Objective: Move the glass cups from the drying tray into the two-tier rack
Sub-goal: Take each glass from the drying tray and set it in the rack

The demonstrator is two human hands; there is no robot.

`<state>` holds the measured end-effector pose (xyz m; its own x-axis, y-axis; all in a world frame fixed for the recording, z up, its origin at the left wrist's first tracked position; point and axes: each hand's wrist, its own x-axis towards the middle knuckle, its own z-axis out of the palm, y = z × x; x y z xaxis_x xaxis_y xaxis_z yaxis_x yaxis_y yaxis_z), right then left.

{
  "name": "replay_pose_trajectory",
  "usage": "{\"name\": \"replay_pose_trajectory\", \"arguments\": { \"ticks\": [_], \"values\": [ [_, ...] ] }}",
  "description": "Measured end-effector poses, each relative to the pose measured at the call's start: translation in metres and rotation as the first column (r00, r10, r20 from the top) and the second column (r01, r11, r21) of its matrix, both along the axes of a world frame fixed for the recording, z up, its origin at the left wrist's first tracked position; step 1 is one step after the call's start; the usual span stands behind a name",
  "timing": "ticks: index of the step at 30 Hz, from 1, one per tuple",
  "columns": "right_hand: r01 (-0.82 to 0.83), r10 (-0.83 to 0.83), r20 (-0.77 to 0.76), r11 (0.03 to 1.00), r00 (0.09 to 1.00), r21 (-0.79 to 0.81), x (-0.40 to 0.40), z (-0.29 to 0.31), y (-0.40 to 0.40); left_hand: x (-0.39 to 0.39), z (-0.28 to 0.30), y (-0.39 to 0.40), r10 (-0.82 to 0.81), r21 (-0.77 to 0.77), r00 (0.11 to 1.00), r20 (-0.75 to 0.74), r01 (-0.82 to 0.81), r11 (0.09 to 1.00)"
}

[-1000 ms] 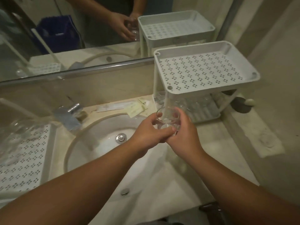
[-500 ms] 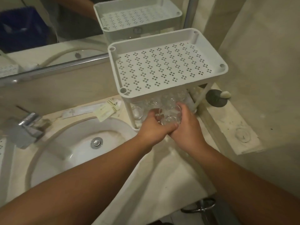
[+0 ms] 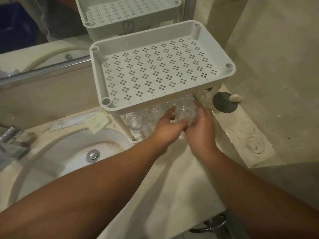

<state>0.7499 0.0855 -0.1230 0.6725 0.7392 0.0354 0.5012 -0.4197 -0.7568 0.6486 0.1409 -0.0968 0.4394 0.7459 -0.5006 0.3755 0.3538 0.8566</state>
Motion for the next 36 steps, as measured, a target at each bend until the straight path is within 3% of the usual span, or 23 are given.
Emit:
{"name": "replay_pose_trajectory", "arguments": {
  "ticks": [8,14,19,22,25,27,29,33,36],
  "values": [
    [0.03,-0.028,-0.046,0.999,0.999,0.035,0.018,-0.017,0.01,0.026,-0.01,0.011,0.044,0.006,0.998,-0.038,-0.044,0.999],
    [0.007,-0.007,0.05,1.0,0.999,0.001,0.022,-0.028,0.022,0.031,-0.018,0.011,0.042,0.042,0.996,-0.078,-0.039,0.998],
    [-0.055,0.09,0.179,0.98,0.98,-0.193,0.026,-0.025,0.022,0.035,-0.023,0.012,0.048,0.067,0.993,-0.112,-0.041,0.997],
    [-0.076,0.127,0.157,0.952,0.979,-0.296,0.028,-0.028,0.026,0.037,-0.025,0.012,0.042,0.082,0.989,-0.144,-0.031,0.996],
    [-0.055,0.274,0.351,0.85,0.895,-0.524,0.031,-0.03,0.034,0.039,-0.027,0.014,0.015,0.103,0.983,-0.185,0.005,0.995],
    [-0.044,0.333,0.386,0.803,0.86,-0.595,0.033,-0.029,0.039,0.039,-0.028,0.015,-0.014,0.119,0.978,-0.209,0.04,0.992],
    [-0.071,0.326,0.351,0.813,0.878,-0.578,0.031,-0.024,0.039,0.039,-0.029,0.015,-0.039,0.145,0.974,-0.222,0.073,0.987],
    [-0.122,0.194,0.193,0.935,0.962,-0.334,0.023,-0.024,0.031,0.037,-0.031,0.014,-0.072,0.203,0.967,-0.246,0.124,0.971],
    [-0.174,0.324,0.297,0.883,0.898,-0.437,0.022,-0.024,0.033,0.037,-0.034,0.017,-0.095,0.214,0.961,-0.261,0.153,0.965]
  ]
}}
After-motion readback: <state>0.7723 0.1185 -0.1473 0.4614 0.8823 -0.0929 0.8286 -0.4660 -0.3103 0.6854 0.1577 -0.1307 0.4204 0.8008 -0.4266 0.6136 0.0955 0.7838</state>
